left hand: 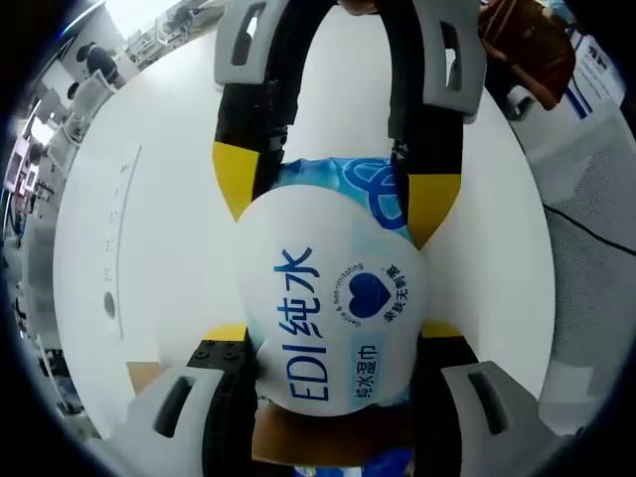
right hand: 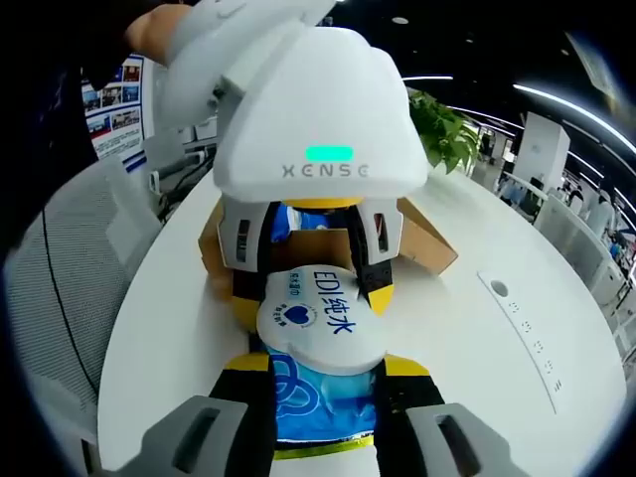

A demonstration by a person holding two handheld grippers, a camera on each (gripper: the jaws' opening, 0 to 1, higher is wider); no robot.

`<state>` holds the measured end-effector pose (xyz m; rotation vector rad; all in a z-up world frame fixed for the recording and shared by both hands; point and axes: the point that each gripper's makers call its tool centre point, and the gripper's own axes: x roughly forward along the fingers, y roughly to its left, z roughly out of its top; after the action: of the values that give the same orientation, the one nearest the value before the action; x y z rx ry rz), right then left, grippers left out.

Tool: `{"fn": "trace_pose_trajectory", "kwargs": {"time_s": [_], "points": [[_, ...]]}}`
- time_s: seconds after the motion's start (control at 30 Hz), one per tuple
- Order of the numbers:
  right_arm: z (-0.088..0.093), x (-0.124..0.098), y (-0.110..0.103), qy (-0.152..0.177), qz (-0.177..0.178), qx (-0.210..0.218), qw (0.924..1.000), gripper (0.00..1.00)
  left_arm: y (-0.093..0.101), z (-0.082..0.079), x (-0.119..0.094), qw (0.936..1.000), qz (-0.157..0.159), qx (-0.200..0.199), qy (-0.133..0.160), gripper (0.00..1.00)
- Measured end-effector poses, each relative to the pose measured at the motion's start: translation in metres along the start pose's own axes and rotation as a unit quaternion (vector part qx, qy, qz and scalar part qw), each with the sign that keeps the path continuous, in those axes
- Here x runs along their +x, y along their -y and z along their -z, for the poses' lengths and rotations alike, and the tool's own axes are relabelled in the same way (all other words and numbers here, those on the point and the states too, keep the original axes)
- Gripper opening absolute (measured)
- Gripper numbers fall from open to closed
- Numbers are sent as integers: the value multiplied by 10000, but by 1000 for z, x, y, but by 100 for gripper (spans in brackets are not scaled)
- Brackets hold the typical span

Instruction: Operate the shoe box by opening the lid, removing the specified soft item, and placing it in the target area until the item is outside and the box remains undamaged.

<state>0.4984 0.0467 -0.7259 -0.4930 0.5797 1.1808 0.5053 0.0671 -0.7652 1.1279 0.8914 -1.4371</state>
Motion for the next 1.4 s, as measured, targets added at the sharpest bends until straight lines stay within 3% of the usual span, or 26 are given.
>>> {"fn": "trace_pose_trajectory", "kwargs": {"time_s": [0.77,1.4], "points": [[10,9,0,61,-17,-90,9999,34,-1,5,13,9999,-51,27,-122,62],[25,1,1,-69,-13,-250,9997,41,-2,-8,18,9999,-129,-41,-58,63]]}}
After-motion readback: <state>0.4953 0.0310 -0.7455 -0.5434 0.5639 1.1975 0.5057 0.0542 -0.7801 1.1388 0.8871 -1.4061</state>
